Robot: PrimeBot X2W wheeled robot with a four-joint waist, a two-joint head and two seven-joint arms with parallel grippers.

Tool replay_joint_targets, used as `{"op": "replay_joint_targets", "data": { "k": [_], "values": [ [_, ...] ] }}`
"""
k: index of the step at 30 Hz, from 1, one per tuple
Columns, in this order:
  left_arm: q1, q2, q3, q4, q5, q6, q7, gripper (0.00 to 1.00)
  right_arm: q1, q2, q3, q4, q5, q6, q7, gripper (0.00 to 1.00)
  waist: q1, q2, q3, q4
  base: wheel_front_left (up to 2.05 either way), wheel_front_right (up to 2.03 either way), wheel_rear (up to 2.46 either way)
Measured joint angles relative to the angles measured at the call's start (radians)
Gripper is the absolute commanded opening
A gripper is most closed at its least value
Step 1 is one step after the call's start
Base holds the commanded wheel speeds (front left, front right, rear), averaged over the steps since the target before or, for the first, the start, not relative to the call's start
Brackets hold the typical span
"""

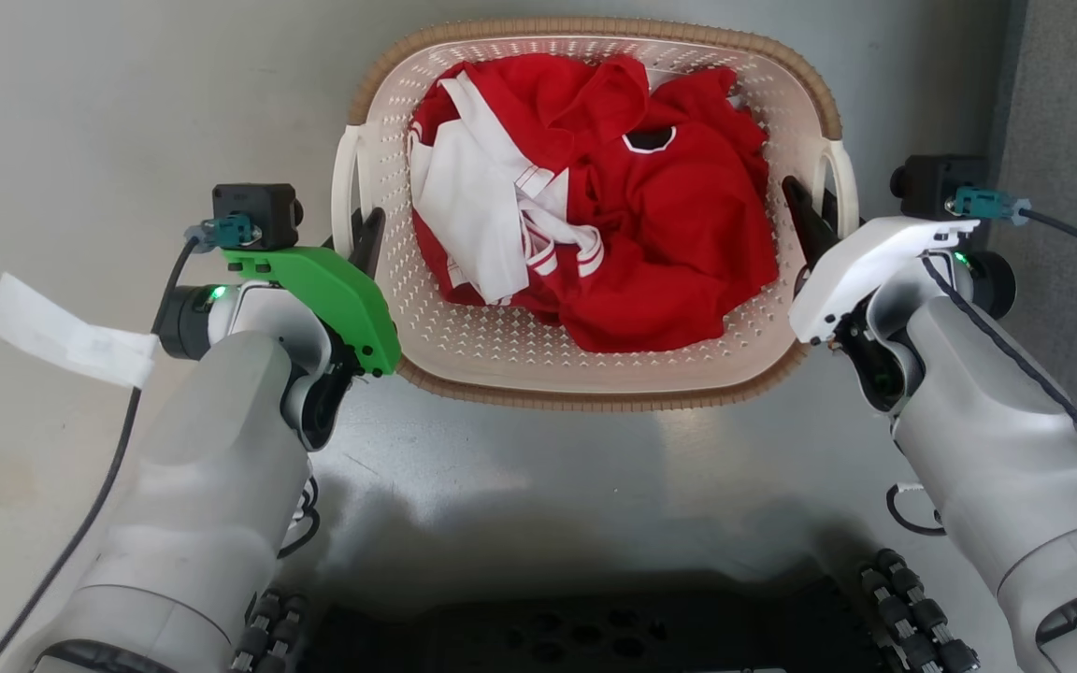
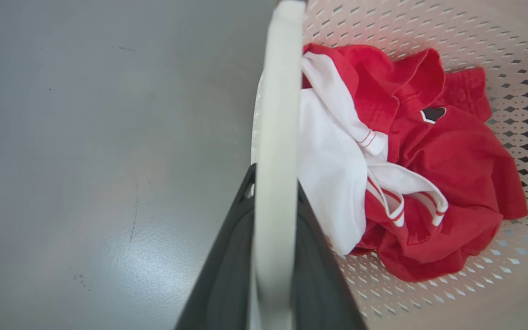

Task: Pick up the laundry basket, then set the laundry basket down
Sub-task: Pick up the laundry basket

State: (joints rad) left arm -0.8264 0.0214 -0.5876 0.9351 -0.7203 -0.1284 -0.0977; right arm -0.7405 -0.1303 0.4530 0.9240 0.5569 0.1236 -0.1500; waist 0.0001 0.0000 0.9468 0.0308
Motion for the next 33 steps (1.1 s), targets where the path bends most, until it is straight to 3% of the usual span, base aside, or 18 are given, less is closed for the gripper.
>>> {"op": "replay_joint_targets", "data": {
  "k": [17,33],
  "values": [
    [-0.006,-0.003,-0.078,0.053,-0.073,0.000,-0.019,0.00,-0.013,0.007,0.054,0.065,0.064,-0.002,-0.035,0.00,-0.0001,0.0000,-0.059,-0.001,0.00,0.00,0.00],
    [0.039,-0.003,-0.129,0.128,-0.149,0.000,0.032,0.00,0.011,0.028,0.146,0.115,0.137,-0.003,-0.005,0.00,-0.0001,0.0000,-0.238,-0.010,0.00,0.00,0.00]
  ]
}}
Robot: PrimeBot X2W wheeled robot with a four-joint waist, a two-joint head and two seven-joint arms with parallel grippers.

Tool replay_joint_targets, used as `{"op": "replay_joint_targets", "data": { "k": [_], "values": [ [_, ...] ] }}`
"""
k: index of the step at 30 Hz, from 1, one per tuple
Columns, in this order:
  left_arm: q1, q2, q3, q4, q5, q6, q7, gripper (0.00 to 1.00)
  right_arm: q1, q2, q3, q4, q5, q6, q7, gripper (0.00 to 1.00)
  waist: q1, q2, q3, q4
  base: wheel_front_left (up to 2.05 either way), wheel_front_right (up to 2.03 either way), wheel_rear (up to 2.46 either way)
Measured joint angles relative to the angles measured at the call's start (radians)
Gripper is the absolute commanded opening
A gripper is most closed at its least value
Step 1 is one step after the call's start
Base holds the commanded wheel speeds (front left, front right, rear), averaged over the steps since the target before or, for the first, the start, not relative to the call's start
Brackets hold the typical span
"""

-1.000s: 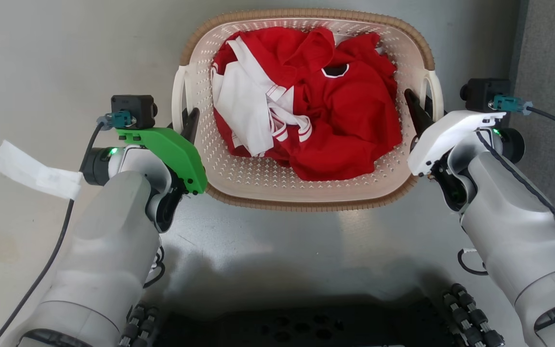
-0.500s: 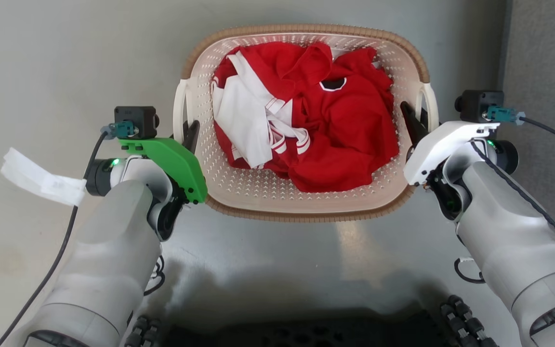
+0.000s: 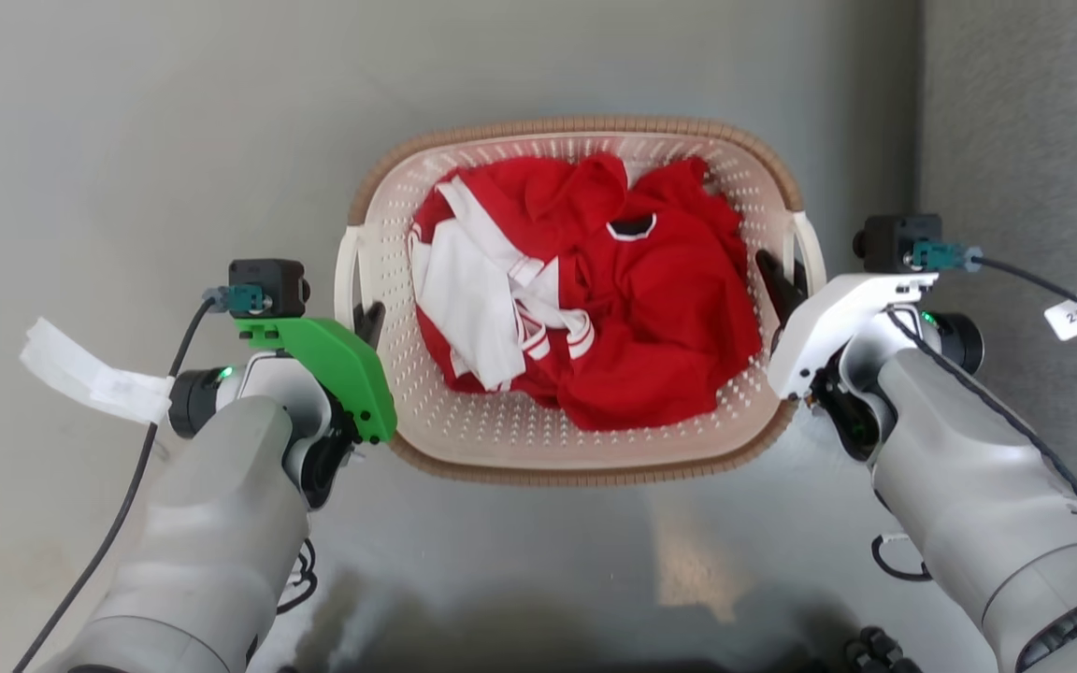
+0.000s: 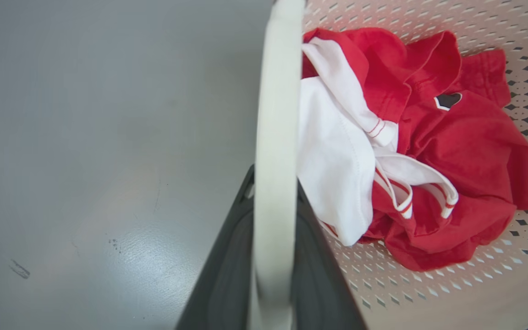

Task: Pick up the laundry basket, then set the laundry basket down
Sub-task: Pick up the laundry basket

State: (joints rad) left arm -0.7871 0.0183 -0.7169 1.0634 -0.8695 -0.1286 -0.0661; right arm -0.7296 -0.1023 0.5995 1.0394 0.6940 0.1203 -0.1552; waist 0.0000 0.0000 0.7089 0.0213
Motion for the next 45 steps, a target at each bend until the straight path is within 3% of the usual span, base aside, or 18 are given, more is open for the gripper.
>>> {"op": "replay_joint_targets", "data": {
  "k": [30,45],
  "values": [
    [0.145,-0.001,-0.059,0.065,-0.105,-0.003,0.146,0.00,0.124,0.029,0.101,0.058,0.149,-0.007,0.163,0.00,-0.0001,0.0000,-0.397,-0.027,0.00,0.00,0.00],
    [0.154,-0.001,-0.077,0.084,-0.136,-0.003,0.261,0.00,0.126,0.030,0.140,0.077,0.175,-0.008,0.238,0.00,-0.0001,0.0000,-0.498,-0.036,0.00,0.00,0.00]
  ]
}}
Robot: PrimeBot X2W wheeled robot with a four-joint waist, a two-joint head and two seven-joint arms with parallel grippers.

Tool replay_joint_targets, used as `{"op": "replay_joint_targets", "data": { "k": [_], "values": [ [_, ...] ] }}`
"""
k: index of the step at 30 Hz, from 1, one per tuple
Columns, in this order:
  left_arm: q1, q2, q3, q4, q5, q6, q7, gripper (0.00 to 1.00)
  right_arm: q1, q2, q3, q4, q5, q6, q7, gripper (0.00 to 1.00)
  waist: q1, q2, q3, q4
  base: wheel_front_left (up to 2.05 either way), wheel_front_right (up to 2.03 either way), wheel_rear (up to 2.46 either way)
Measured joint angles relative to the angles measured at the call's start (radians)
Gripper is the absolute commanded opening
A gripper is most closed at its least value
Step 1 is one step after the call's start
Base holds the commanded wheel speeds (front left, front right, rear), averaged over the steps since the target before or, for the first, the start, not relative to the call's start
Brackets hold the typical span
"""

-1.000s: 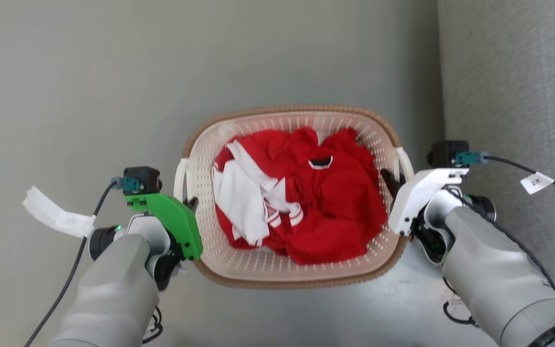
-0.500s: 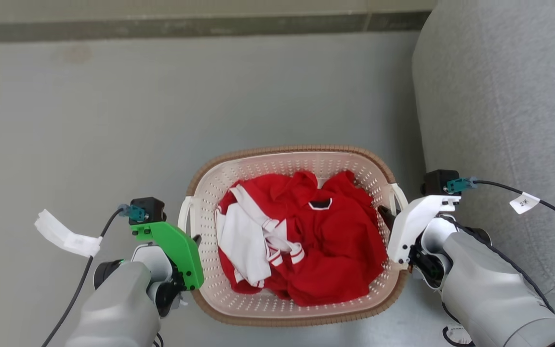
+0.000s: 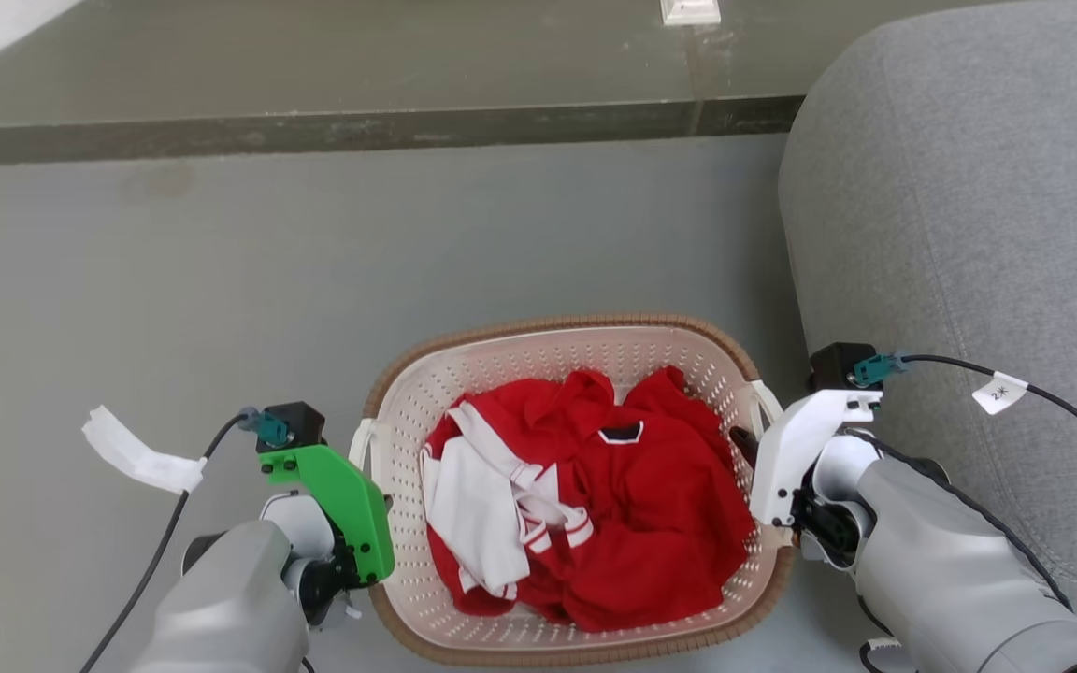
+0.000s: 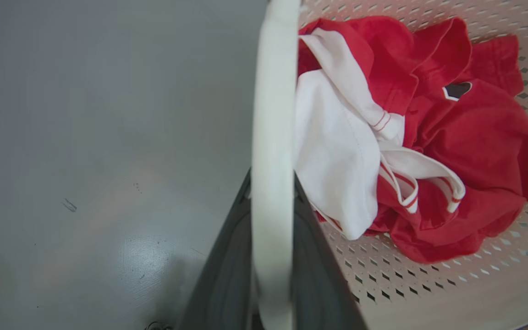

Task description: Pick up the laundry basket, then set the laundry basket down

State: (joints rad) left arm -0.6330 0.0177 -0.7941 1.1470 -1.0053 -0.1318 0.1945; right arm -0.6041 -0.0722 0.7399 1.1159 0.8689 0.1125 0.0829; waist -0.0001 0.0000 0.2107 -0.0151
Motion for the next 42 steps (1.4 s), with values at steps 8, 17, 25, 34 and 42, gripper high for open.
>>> {"op": "replay_joint_targets", "data": {
  "k": [8,17,25,34,42],
  "values": [
    [0.013,0.001,-0.004,0.002,-0.023,0.000,0.034,0.00,0.004,0.000,0.015,0.004,0.014,0.000,0.026,0.00,0.0000,0.0000,-0.031,-0.005,0.00,0.00,0.00],
    [0.014,0.003,-0.012,-0.001,-0.035,0.000,0.044,0.00,0.005,0.000,0.029,0.011,0.027,0.000,0.038,0.00,0.0000,0.0000,-0.041,-0.010,0.00,0.00,0.00],
    [0.015,0.007,-0.015,-0.008,-0.039,0.000,0.051,0.00,0.005,0.000,0.038,0.013,0.039,0.000,0.042,0.00,0.0000,0.0000,-0.040,-0.011,0.00,0.00,0.00],
    [0.015,0.010,-0.018,-0.010,-0.047,0.000,0.059,0.00,0.005,0.000,0.046,0.015,0.048,0.000,0.043,0.00,0.0000,0.0000,-0.033,-0.013,0.00,0.00,0.00],
    [0.015,0.012,-0.022,-0.011,-0.051,0.000,0.060,0.00,0.005,0.000,0.054,0.015,0.057,0.000,0.043,0.00,0.0000,0.0000,-0.030,-0.014,0.00,0.00,0.00]
  ]
}}
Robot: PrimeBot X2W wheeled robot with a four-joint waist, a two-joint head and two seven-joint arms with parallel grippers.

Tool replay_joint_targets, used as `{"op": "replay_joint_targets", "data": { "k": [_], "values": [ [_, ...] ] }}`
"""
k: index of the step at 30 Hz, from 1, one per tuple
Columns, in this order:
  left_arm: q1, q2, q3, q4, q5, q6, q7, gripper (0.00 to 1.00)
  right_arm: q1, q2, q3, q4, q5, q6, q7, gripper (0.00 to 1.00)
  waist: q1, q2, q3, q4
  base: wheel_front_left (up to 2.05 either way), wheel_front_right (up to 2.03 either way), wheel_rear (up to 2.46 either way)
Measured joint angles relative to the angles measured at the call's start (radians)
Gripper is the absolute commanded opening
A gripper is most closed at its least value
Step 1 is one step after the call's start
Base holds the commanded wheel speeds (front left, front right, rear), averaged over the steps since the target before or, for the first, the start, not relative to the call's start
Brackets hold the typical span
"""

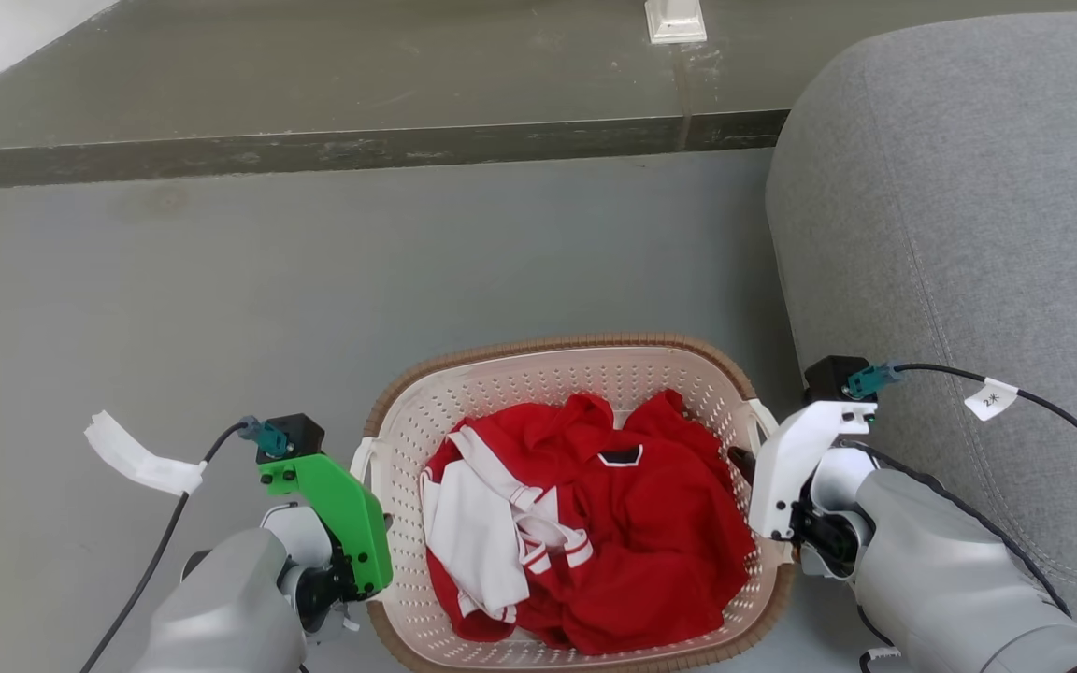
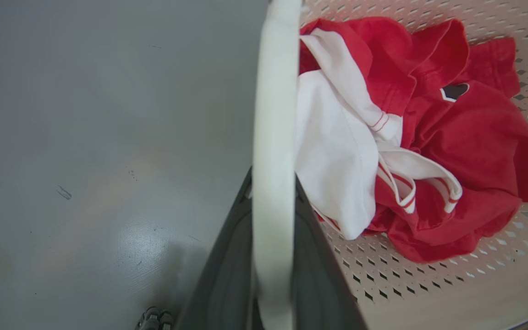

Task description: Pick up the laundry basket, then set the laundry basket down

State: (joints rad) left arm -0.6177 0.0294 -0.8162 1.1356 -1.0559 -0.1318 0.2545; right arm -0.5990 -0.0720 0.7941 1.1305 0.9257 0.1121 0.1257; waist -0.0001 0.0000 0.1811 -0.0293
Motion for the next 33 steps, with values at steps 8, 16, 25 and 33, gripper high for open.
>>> {"op": "replay_joint_targets", "data": {
  "k": [8,16,25,33],
  "values": [
    [0.000,0.002,-0.006,0.000,-0.010,0.000,0.000,0.00,0.000,0.000,0.009,0.002,0.009,-0.001,0.000,0.00,0.0000,0.0000,0.002,-0.002,0.00,0.00,0.00],
    [0.000,0.003,-0.014,0.000,-0.023,0.000,0.000,0.00,-0.001,0.000,0.017,0.003,0.014,-0.001,0.000,0.00,0.0000,0.0000,0.008,-0.003,0.00,0.00,0.00],
    [-0.008,0.010,-0.016,-0.011,-0.023,0.000,-0.015,0.00,-0.018,-0.001,0.021,0.002,0.019,-0.001,-0.011,0.00,0.0001,0.0000,0.050,-0.002,0.00,0.00,0.00],
    [-0.053,0.014,-0.026,-0.021,-0.019,0.000,-0.053,0.00,-0.058,-0.010,0.022,-0.005,0.019,-0.001,-0.037,0.00,0.0001,0.0000,0.122,0.004,0.00,0.00,0.00]
  ]
}}
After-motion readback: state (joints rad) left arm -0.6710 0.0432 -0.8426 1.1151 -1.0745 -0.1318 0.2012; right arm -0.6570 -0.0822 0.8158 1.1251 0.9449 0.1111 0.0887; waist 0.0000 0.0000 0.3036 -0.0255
